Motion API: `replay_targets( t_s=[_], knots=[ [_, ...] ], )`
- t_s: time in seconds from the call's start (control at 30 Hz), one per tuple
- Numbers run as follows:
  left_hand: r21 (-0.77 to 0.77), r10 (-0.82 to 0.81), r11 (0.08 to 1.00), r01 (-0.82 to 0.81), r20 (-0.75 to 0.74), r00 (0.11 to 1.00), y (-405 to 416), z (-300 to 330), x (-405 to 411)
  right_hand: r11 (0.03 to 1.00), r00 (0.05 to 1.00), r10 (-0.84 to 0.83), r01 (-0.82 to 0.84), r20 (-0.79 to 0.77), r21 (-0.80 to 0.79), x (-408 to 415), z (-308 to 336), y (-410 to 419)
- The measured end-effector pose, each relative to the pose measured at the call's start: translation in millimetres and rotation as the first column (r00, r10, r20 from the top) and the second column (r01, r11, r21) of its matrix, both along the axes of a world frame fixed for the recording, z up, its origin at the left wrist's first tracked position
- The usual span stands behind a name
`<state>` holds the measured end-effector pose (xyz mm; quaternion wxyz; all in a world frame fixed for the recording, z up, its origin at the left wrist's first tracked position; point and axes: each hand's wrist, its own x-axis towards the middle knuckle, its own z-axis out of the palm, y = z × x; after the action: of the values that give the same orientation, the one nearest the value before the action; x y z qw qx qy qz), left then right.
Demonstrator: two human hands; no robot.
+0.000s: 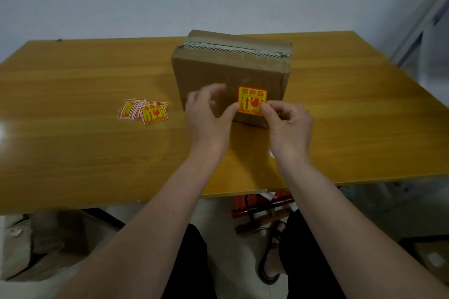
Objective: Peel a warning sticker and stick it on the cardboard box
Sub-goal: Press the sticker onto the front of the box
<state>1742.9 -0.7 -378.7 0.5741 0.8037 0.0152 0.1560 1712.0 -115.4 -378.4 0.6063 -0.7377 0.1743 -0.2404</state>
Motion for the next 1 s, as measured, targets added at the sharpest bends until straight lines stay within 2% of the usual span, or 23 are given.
replay_targets(
  t_s=[0.07, 0.13, 0.17, 0.27, 0.37, 0.47, 0.63, 0.73, 1.0],
  knots=[
    [0.135, 0.146, 0.976, -0.171, 0.178, 0.973, -3, 5, 1, 1.000, 1.000, -0.017, 0.017, 0.001, 0.019, 2, -2, -1],
    [0.267, 0.100, 0.939, -0.217, 0.391, 0.915, -2, 10, 6, 1.000, 1.000, -0.011, 0.011, -0.001, 0.025, 4, -4, -1],
    [0.342, 0.031, 0.918, -0.201, 0.443, 0.896, -1, 10, 11, 1.000, 1.000, -0.010, 0.010, 0.001, 0.025, 6, -5, -2],
    [0.563, -0.184, 0.823, -0.072, 0.384, 0.905, 1, 16, 23, 0.999, 1.000, -0.012, 0.012, 0.006, 0.039, 12, -8, -5],
    [0.683, -0.241, 0.728, -0.055, 0.330, 0.913, 0, 16, 32, 0.998, 1.000, -0.015, 0.015, -0.003, 0.059, 18, -7, -7],
    [0.716, -0.228, 0.687, -0.122, 0.372, 0.900, 1, 16, 36, 0.997, 1.000, -0.027, 0.028, -0.015, 0.073, 22, -8, -9],
    [0.713, -0.267, 0.694, -0.102, 0.387, 0.883, 2, 14, 41, 0.996, 0.999, -0.044, 0.045, -0.020, 0.071, 26, -9, -11],
    [0.739, -0.263, 0.664, -0.113, 0.372, 0.890, 1, 14, 46, 0.995, 0.998, -0.050, 0.052, -0.028, 0.088, 27, -9, -12],
    [0.717, -0.226, 0.676, -0.169, 0.421, 0.878, -2, 14, 55, 0.973, 0.997, -0.036, 0.050, -0.069, 0.223, 25, -7, -16]
  ],
)
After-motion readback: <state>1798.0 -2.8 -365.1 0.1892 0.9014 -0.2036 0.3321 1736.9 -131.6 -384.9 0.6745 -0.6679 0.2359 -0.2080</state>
